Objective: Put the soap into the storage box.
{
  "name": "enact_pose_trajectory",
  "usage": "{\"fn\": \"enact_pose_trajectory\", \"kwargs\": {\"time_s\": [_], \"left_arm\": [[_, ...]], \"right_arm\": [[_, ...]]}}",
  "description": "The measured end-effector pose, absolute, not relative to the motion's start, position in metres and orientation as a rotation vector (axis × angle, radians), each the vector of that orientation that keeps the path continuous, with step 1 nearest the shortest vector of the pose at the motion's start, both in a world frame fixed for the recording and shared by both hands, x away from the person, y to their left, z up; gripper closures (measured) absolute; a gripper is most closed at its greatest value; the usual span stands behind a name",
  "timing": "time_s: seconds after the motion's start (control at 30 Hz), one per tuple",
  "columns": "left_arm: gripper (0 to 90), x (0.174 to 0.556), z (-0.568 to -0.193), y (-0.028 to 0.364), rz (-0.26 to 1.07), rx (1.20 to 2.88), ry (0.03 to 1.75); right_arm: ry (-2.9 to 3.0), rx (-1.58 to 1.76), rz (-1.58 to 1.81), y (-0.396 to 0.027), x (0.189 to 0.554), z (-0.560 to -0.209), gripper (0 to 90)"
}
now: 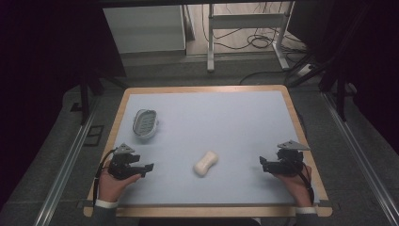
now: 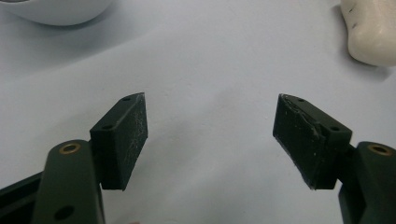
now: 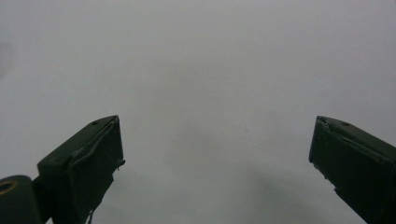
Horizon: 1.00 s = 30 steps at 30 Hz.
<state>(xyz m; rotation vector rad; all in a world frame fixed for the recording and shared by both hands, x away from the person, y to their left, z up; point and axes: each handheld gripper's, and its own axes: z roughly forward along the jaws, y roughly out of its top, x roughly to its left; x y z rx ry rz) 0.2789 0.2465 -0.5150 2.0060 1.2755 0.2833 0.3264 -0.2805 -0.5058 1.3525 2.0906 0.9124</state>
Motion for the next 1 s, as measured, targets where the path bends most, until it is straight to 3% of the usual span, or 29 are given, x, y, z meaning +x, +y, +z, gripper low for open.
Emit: {"fn": "enact_pose_trajectory", "kwargs": {"time_s": [0.73, 1.0], "left_arm": [[26.9, 0.272, -0.500, 0.239, 0.349, 2.031, 1.283], [26.7, 0.271, -0.479, 0.232, 0.378, 2.067, 1.267]], "right_arm": [[2.103, 1.352, 0.933, -0.288, 0.321, -0.507, 5.7], [2.073, 1.369, 0.936, -0.291, 0.319, -0.505, 6.6]]}}
